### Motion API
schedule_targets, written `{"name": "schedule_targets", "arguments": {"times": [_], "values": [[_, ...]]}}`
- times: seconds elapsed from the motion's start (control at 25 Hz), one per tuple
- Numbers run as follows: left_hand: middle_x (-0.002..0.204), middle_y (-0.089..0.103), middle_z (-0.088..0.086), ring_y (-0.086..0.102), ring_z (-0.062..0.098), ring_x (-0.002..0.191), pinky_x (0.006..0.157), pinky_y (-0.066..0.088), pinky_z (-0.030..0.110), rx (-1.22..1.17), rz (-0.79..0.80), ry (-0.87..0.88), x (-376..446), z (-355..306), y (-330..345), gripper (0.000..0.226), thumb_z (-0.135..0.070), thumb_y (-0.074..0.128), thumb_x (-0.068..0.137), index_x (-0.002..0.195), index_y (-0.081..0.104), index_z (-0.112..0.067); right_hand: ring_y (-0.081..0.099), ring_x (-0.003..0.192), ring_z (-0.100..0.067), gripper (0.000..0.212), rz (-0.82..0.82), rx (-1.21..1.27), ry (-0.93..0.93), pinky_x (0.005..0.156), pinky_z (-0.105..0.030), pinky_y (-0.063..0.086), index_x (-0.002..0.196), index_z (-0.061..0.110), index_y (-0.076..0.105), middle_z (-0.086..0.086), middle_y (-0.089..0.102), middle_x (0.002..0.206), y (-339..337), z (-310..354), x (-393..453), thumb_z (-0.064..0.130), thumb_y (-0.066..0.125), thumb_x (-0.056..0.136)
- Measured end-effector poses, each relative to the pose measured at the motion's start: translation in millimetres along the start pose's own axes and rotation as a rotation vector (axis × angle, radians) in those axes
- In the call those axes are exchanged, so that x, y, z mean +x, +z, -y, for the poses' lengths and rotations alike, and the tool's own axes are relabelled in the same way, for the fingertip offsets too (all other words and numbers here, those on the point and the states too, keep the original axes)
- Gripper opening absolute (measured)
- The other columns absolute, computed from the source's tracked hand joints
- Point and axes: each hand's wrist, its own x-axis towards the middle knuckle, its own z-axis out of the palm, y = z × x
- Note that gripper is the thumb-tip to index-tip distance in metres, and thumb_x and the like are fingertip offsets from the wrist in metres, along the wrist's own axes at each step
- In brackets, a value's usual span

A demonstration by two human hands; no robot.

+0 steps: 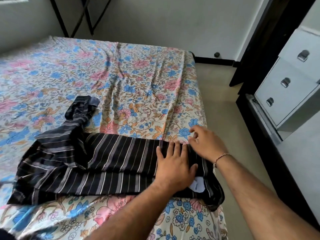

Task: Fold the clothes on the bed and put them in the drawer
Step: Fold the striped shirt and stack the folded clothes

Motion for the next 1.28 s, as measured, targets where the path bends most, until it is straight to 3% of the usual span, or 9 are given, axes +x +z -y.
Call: {"name": "schedule_targets", "arguments": {"times": [0.2,0.36,0.6,0.84,0.92,1.08,1.12,1.2,1.28], "values": [[0.173,0.018,0.004,0.019,0.025,0.159,0.128,0.018,0.053,0.105,-0.114,0.033,-30.4,113.8,-82.3,0.072,-0.061,0.041,0.098,0.161,0.028,-0.029,0.062,0.097,-0.012,0.027,-0.023,0.102,-0.241,0.080,-0.032,0.056,0.124,0.027,0.059,0.009,0.061,0.113,31.1,66.2,-8.4,0.034,0.060,0.098],[0.169,0.029,0.001,0.029,0.026,0.154,0.123,0.030,0.049,0.203,-0.178,-0.175,-70.4,224.5,-142.2,0.071,-0.061,0.048,0.094,0.157,0.035,-0.031,0.060,0.084,-0.007,0.023,-0.029,0.354,-0.163,0.076,-0.026,0.052,0.117,0.026,0.062,0.010,0.061,0.105,64.6,136.3,24.3,0.028,0.067,0.095],[0.152,0.047,0.008,0.046,0.032,0.138,0.108,0.045,0.045,-0.304,-0.327,-0.510,-73.7,338.4,-151.7,0.064,-0.049,0.058,0.098,0.153,0.041,-0.022,0.060,0.097,-0.022,0.026,0.014,0.431,-0.119,0.082,-0.026,0.042,0.117,0.016,0.064,-0.001,0.064,0.109,128.1,279.5,125.5,0.021,0.069,0.092],[0.129,0.067,0.007,0.063,0.031,0.116,0.094,0.053,0.044,-0.324,-0.199,-0.465,-66.9,382.7,-138.2,0.034,-0.037,0.051,0.100,0.131,0.058,-0.025,0.060,0.111,-0.032,0.029,0.019,0.290,-0.082,0.090,-0.036,0.049,0.130,0.014,0.059,-0.011,0.062,0.132,173.1,353.3,208.2,0.020,0.054,0.102],[0.132,0.066,0.008,0.061,0.032,0.119,0.097,0.052,0.043,-0.367,-0.170,-0.434,-67.1,398.2,-131.8,0.040,-0.021,0.048,0.095,0.134,0.057,-0.028,0.059,0.118,-0.034,0.040,0.049,0.238,-0.058,0.095,-0.039,0.049,0.141,0.016,0.052,-0.012,0.057,0.141,181.9,370.1,237.6,0.025,0.056,0.102],[0.135,0.066,0.005,0.061,0.027,0.121,0.101,0.050,0.042,-0.528,-0.232,-0.398,-73.5,416.6,-127.0,0.057,-0.007,0.043,0.093,0.143,0.048,-0.033,0.049,0.137,-0.035,0.090,0.320,0.207,0.023,0.113,-0.045,0.042,0.160,0.017,0.024,-0.010,0.043,0.158,202.3,382.4,269.5,0.048,0.073,0.091],[0.138,0.065,0.004,0.061,0.025,0.122,0.102,0.050,0.041,-0.579,-0.281,-0.403,-75.8,420.6,-128.0,0.057,-0.007,0.044,0.095,0.145,0.046,-0.033,0.056,0.126,-0.031,0.084,0.339,0.211,0.026,0.106,-0.040,0.047,0.154,0.011,0.034,-0.009,0.052,0.149,203.1,384.2,267.2,0.041,0.078,0.089],[0.150,0.056,0.002,0.055,0.022,0.132,0.110,0.046,0.040,-0.647,-0.431,-0.423,-78.5,431.4,-130.4,0.058,-0.009,0.048,0.100,0.152,0.041,-0.032,0.068,0.100,-0.027,0.042,0.317,0.468,0.070,0.087,-0.035,0.055,0.124,0.002,0.061,-0.013,0.069,0.126,188.8,382.4,256.0,0.015,0.079,0.088],[0.158,0.047,-0.003,0.047,0.017,0.141,0.116,0.041,0.042,-0.648,-0.602,-0.344,-80.0,439.4,-132.2,0.062,-0.014,0.055,0.100,0.157,0.037,-0.031,0.072,0.107,-0.036,0.024,0.312,0.868,0.168,0.089,-0.046,0.060,0.112,0.001,0.070,-0.019,0.074,0.115,157.7,370.5,234.9,0.003,0.071,0.088]]}}
